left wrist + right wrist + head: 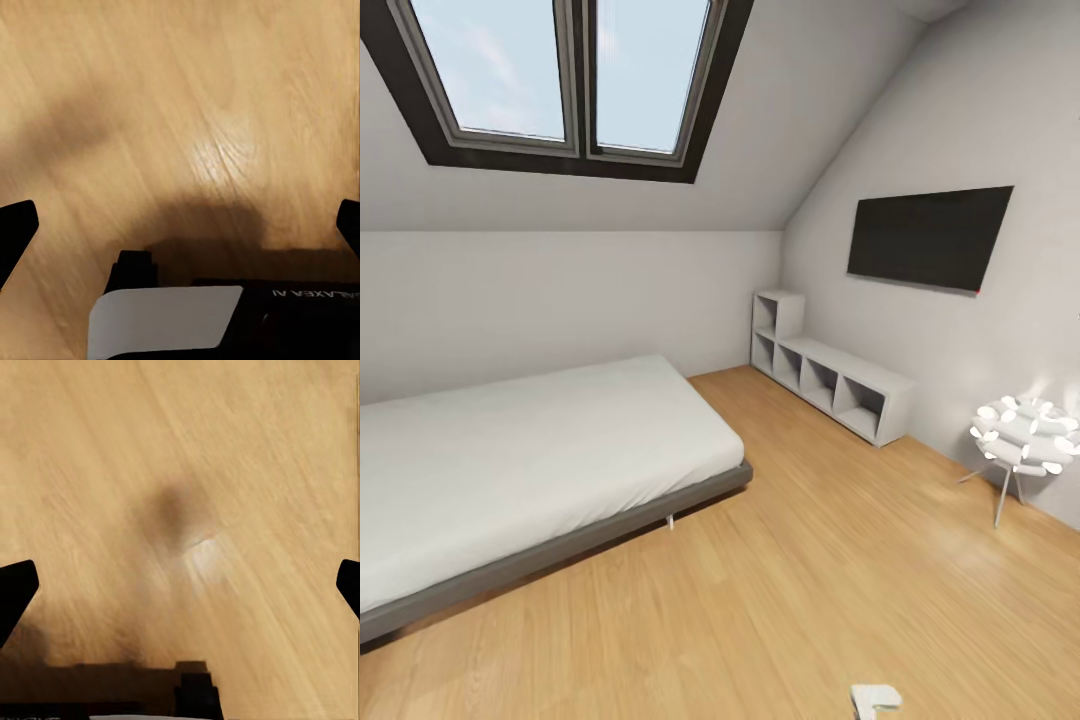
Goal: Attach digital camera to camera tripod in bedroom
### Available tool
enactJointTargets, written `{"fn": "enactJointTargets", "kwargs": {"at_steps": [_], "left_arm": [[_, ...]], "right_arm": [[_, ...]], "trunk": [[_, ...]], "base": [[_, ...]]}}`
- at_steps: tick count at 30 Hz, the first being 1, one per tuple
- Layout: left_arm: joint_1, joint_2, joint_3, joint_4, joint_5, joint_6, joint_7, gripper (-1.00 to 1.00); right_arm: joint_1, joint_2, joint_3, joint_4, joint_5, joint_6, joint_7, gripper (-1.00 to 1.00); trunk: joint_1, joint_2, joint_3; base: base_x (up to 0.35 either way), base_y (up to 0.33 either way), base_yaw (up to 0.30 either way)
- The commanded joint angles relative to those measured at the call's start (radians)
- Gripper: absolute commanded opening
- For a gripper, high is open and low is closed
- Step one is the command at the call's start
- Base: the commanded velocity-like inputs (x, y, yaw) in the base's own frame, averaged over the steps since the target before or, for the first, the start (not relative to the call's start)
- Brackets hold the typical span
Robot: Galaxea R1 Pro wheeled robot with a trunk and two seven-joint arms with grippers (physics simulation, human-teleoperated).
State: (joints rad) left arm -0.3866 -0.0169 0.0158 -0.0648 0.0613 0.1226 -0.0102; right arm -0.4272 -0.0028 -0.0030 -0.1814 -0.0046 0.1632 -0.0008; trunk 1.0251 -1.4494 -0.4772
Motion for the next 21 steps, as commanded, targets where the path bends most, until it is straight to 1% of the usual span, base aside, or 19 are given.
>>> {"fn": "enactJointTargets", "kwargs": {"at_steps": [1, 3, 4, 5, 6, 7, 9, 10, 11, 12, 14, 18, 20, 21], "left_arm": [[-0.019, -0.001, 0.005, -0.003, 0.016, 0.015, -0.001, 1.0], [-0.057, -0.005, 0.011, -0.008, 0.039, 0.035, 0.0, 1.0], [-0.057, -0.005, 0.011, -0.008, 0.039, 0.035, 0.0, 1.0], [-0.092, -0.011, 0.015, -0.02, 0.057, 0.06, 0.001, 1.0], [-0.108, -0.016, 0.016, -0.029, 0.064, 0.075, 0.001, 1.0], [-0.159, -0.047, 0.019, -0.103, 0.079, 0.15, 0.002, 1.0], [-0.172, -0.061, 0.019, -0.171, 0.083, 0.195, 0.003, 1.0], [-0.177, -0.072, 0.018, -0.257, 0.086, 0.24, 0.004, 1.0], [-0.176, -0.076, 0.017, -0.301, 0.088, 0.26, 0.004, 1.0], [-0.176, -0.076, 0.017, -0.301, 0.088, 0.26, 0.004, 1.0], [-0.166, -0.083, 0.016, -0.39, 0.09, 0.295, 0.004, 1.0], [-0.12, -0.091, 0.016, -0.538, 0.101, 0.335, 0.004, 1.0], [-0.095, -0.095, 0.015, -0.592, 0.113, 0.346, 0.004, 1.0], [-0.095, -0.095, 0.015, -0.592, 0.113, 0.346, 0.004, 1.0]], "right_arm": [[-0.018, 0.0, -0.001, -0.025, -0.002, 0.039, 0.0, 1.0], [-0.049, -0.001, -0.002, -0.079, -0.004, 0.111, 0.0, 1.0], [-0.049, -0.001, -0.002, -0.079, -0.004, 0.111, 0.0, 1.0], [-0.071, -0.001, -0.002, -0.148, -0.005, 0.186, 0.0, 1.0], [-0.079, -0.002, -0.003, -0.189, -0.005, 0.222, 0.001, 1.0], [-0.095, -0.003, -0.004, -0.377, -0.006, 0.348, 0.002, 1.0], [-0.097, -0.005, -0.005, -0.471, -0.006, 0.4, 0.002, 1.0], [-0.098, -0.007, -0.006, -0.556, -0.005, 0.449, 0.002, 1.0], [-0.099, -0.009, -0.007, -0.594, -0.005, 0.473, 0.002, 1.0], [-0.099, -0.009, -0.007, -0.594, -0.005, 0.473, 0.002, 1.0], [-0.099, -0.012, -0.007, -0.669, -0.005, 0.52, 0.002, 1.0], [-0.098, -0.02, -0.007, -0.82, -0.005, 0.61, 0.002, 1.0], [-0.096, -0.023, -0.006, -0.905, -0.006, 0.654, 0.002, 1.0], [-0.096, -0.023, -0.006, -0.905, -0.006, 0.654, 0.002, 1.0]], "trunk": [[0.0, -0.001, -0.001], [0.0, -0.001, -0.001], [0.0, -0.001, -0.001], [0.0, -0.001, -0.001], [0.0, -0.001, -0.001], [0.0, -0.001, -0.001], [0.0, -0.001, -0.001], [0.0, -0.001, -0.001], [0.0, -0.001, -0.001], [0.0, -0.001, -0.001], [0.0, -0.001, -0.001], [0.0, -0.001, -0.001], [0.0, -0.001, -0.001], [0.0, -0.001, -0.001]], "base": [[0.0, 0.0, -0.001], [0.0, 0.0, -0.005], [0.0, 0.0, -0.026], [0.0, 0.0, -0.052], [0.0, 0.0, -0.076], [0.0, 0.0, -0.153], [0.0, 0.0, -0.172], [0.0, 0.0, -0.204], [0.0, 0.0, -0.216], [0.0, 0.0, -0.216], [0.0, 0.0, -0.229], [0.0, 0.0, -0.245], [0.0, 0.0, -0.253], [0.0, 0.0, -0.254]]}}
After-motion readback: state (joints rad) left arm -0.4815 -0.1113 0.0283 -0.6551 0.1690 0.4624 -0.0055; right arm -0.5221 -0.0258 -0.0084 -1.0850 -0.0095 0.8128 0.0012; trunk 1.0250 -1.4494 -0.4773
